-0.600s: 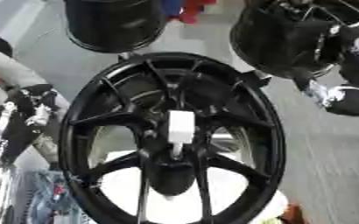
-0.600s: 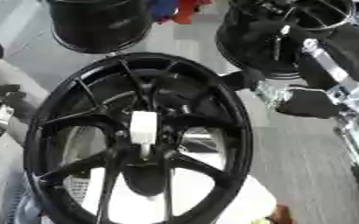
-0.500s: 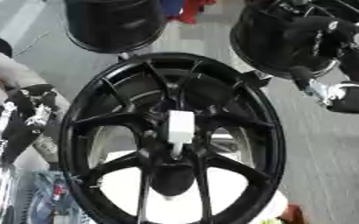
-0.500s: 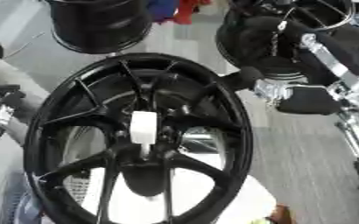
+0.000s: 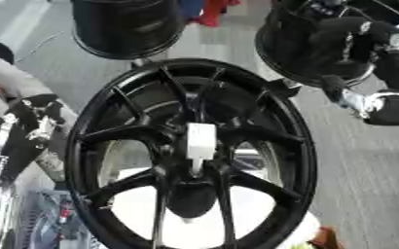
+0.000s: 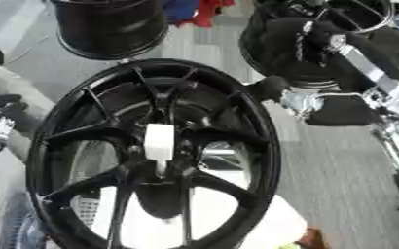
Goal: Pull the pin out of the wheel hub.
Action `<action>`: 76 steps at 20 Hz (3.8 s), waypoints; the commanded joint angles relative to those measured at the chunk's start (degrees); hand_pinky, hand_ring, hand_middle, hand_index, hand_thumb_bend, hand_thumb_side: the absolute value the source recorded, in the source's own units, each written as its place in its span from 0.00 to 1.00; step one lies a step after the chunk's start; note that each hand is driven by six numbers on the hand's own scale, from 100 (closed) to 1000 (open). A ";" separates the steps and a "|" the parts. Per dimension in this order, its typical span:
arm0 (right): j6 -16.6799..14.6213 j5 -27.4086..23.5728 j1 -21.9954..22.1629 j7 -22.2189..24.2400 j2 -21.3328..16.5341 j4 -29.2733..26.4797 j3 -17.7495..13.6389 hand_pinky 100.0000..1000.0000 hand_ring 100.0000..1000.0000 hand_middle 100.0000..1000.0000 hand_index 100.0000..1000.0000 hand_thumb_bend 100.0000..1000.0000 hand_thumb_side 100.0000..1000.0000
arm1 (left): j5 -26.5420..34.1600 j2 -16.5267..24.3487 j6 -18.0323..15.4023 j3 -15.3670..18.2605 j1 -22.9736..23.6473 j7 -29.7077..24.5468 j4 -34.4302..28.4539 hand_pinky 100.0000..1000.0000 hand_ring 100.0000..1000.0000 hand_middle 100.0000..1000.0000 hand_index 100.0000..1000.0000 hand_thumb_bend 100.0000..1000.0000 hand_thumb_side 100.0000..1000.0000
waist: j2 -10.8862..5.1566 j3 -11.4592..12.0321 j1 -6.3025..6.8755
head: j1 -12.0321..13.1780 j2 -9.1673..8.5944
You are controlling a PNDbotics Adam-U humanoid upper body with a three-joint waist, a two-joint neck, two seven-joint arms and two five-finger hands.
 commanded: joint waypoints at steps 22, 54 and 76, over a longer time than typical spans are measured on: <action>7.89 0.19 -26.32 30.91 -5.99 -1.07 19.25 0.74 0.83 0.85 0.93 0.21 0.24 | 0.15 1.57 -0.43 -0.82 -0.41 -1.12 -0.64 0.51 0.53 0.61 0.75 0.15 0.56 | -1.11 1.95 -0.41 | -0.74 -0.21; 1.09 19.67 -30.34 34.49 5.65 13.66 24.11 0.77 0.86 0.85 0.93 0.16 0.27 | -0.14 1.16 -0.29 -1.09 -0.50 -1.61 -0.51 0.51 0.53 0.61 0.75 0.14 0.57 | -0.81 2.85 -0.78 | -1.41 -0.29; -1.71 20.44 -27.88 36.01 7.41 16.95 25.79 0.68 0.72 0.76 0.89 0.12 0.25 | -0.21 1.05 -0.21 -1.07 -0.62 -1.62 -0.46 0.51 0.53 0.61 0.75 0.12 0.58 | -0.60 2.77 -0.74 | -1.37 -0.46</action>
